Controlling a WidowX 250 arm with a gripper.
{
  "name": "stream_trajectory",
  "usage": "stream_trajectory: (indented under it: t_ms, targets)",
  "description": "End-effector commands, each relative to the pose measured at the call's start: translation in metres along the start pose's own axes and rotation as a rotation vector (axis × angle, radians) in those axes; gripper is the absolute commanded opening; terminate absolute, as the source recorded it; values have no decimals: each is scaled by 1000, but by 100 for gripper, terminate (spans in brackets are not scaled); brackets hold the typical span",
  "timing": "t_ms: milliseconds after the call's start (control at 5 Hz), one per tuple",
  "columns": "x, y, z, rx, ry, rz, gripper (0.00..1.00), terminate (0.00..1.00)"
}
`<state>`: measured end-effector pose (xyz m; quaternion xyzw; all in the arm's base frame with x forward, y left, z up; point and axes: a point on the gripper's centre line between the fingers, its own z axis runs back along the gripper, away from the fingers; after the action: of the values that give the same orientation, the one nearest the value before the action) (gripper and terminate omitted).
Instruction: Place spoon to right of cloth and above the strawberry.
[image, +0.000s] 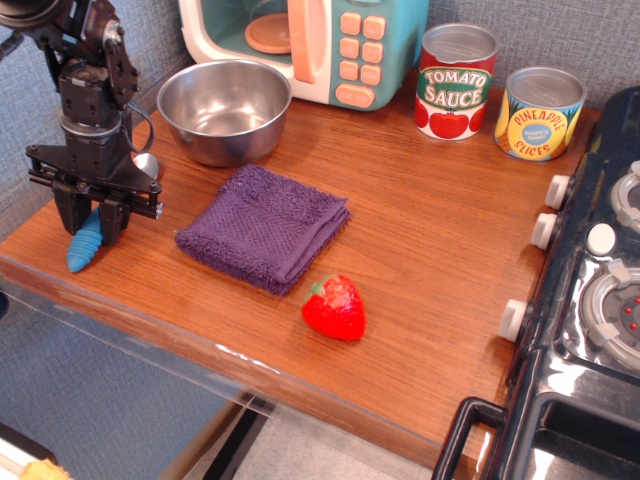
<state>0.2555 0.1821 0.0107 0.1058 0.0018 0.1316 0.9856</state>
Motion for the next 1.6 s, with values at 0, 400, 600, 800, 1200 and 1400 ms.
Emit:
stream_trajectory:
  t_ms: [0, 400, 600, 800, 1200, 1400]
  targets:
    - [3, 4, 64, -43, -186, -12, 0, 0]
    - [-4, -10, 91, -80, -198, -45, 0, 0]
    - [-4, -51, 108, -164, -195, -147, 0, 0]
    - [3, -101, 124, -271, -195, -287, 0, 0]
    - [31, -180, 127, -320, -189, -323, 0, 0]
    - [44, -201, 112, -308, -162, -270, 0, 0]
